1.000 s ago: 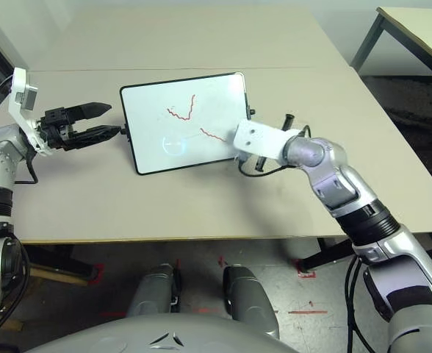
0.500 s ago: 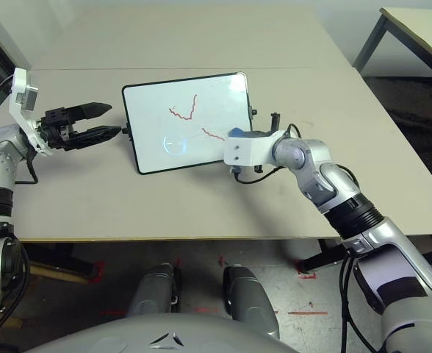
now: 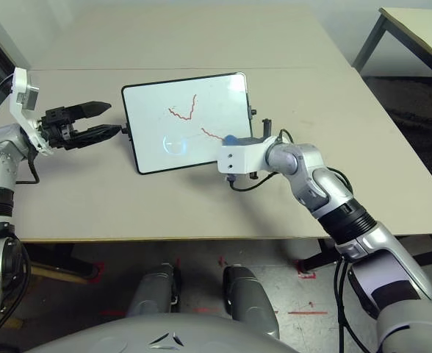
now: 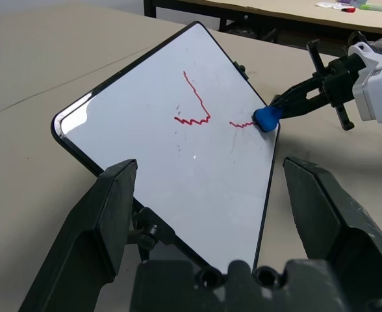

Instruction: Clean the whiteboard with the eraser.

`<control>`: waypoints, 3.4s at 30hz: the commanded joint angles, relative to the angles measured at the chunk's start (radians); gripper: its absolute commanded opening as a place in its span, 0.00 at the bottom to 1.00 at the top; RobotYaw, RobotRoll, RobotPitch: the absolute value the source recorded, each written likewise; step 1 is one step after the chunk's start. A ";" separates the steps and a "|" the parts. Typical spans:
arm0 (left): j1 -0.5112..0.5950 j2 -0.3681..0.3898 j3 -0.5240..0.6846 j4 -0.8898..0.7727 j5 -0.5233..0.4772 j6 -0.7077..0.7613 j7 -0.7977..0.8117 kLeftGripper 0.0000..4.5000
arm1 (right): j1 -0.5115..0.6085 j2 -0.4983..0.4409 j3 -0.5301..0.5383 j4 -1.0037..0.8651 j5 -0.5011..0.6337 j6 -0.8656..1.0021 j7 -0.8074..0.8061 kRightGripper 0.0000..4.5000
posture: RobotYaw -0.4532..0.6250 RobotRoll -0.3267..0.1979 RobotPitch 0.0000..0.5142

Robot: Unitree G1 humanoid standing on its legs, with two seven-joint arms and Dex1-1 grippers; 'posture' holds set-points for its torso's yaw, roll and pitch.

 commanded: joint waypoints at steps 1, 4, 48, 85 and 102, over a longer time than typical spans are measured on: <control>0.018 -0.002 0.002 -0.016 -0.004 0.002 0.007 1.00 | -0.032 0.019 0.028 0.035 -0.037 -0.038 -0.006 0.02 | 0.64 0.62 0.16; 0.022 -0.004 0.004 -0.022 -0.007 0.005 0.012 1.00 | -0.050 0.048 0.036 0.052 -0.047 -0.054 -0.003 0.02 | 0.65 0.62 0.15; -0.011 -0.018 -0.010 -0.001 -0.001 0.004 0.010 1.00 | -0.035 0.026 -0.031 0.055 -0.049 -0.082 0.017 0.02 | 0.63 0.62 0.16; -0.012 -0.008 -0.007 -0.009 -0.002 0.012 0.011 1.00 | -0.097 -0.007 -0.046 0.172 -0.034 -0.106 0.023 0.02 | 0.64 0.62 0.17; -0.016 -0.010 -0.005 -0.007 -0.003 0.013 0.014 1.00 | -0.201 0.174 0.028 0.232 -0.054 -0.121 0.016 0.01 | 0.64 0.62 0.17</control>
